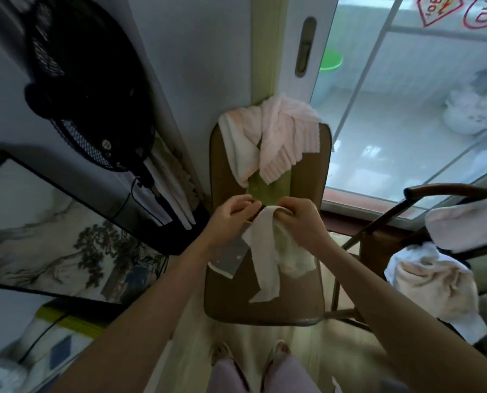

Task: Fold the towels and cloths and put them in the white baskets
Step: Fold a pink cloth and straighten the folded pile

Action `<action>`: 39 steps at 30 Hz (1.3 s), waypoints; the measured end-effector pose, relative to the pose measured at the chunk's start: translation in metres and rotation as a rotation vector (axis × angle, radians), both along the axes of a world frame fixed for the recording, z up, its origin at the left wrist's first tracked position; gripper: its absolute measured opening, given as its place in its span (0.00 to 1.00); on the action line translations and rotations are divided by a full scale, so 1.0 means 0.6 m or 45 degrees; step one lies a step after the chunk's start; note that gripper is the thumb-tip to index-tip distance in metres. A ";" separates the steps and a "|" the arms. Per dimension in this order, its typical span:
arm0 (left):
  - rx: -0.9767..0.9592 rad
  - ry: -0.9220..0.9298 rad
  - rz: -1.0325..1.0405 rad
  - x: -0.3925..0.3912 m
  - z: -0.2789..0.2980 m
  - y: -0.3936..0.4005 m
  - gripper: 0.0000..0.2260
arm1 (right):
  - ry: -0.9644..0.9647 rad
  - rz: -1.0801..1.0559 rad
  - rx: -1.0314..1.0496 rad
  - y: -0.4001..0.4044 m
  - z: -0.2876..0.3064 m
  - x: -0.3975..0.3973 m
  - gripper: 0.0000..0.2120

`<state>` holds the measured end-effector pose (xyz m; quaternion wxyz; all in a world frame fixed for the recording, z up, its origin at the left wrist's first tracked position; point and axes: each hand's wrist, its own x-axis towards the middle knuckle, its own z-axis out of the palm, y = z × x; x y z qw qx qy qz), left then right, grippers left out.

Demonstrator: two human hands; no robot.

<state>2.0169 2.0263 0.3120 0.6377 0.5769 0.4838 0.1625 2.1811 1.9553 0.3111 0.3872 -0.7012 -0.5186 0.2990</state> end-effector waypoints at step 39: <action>0.447 -0.070 -0.038 -0.055 0.089 0.045 0.16 | 0.228 0.005 0.025 0.030 0.110 -0.002 0.08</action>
